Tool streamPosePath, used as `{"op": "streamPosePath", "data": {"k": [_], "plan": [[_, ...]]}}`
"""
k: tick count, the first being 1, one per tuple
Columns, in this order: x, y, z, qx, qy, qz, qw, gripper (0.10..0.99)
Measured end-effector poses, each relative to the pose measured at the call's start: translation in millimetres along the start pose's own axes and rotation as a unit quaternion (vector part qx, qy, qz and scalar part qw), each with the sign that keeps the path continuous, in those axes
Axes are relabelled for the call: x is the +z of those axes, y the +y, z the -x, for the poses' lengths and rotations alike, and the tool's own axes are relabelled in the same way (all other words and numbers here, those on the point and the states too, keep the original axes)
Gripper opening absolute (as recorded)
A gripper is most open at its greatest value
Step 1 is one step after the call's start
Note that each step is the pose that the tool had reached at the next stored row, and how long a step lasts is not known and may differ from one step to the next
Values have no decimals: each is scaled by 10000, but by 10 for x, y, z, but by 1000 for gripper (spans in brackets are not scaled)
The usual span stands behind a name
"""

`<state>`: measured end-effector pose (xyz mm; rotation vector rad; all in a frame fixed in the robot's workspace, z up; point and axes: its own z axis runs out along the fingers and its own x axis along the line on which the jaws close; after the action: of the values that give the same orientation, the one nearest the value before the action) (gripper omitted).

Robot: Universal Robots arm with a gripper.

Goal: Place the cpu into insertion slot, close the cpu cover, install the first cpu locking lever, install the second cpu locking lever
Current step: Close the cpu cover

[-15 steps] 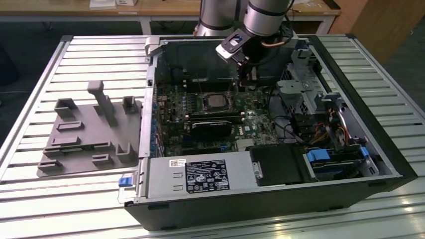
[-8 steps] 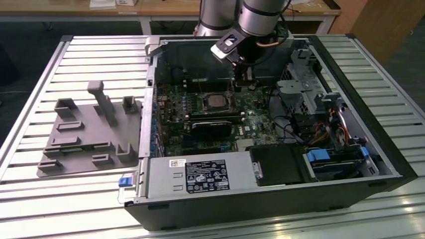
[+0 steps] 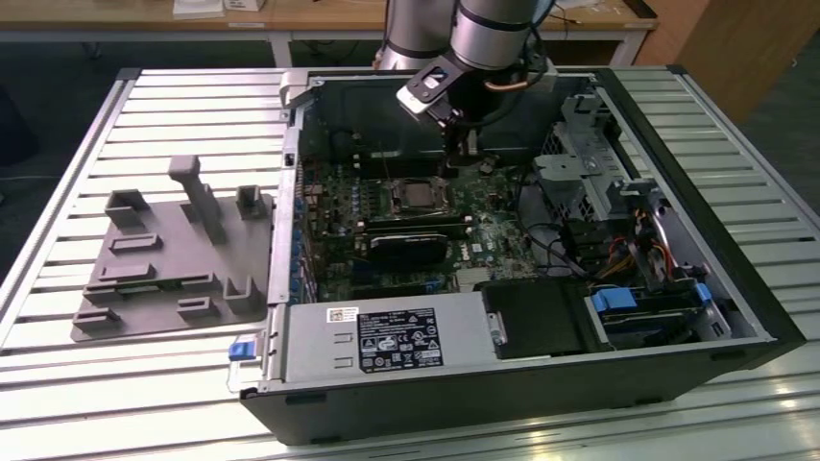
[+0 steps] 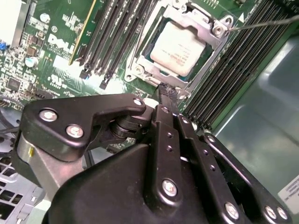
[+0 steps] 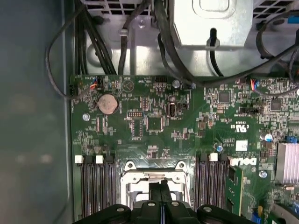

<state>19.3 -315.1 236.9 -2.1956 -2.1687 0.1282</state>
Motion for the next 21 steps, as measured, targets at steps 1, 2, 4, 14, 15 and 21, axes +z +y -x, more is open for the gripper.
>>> {"op": "streamPosePath", "data": {"k": [1, 2, 4, 14, 15, 21], "plan": [[0, -5, 0, 0, 0, 0, 10000, 102], [1, -9, 0, 0, -1, 3, 10000, 102], [4, -25, 0, 1, -1, 36, 10000, 102], [72, -267, 2, 10, 5, 457, 9990, 102], [80, -289, 2, 10, 7, 492, 9988, 102], [130, -416, 3, 12, 6, 639, 9980, 102]]}}
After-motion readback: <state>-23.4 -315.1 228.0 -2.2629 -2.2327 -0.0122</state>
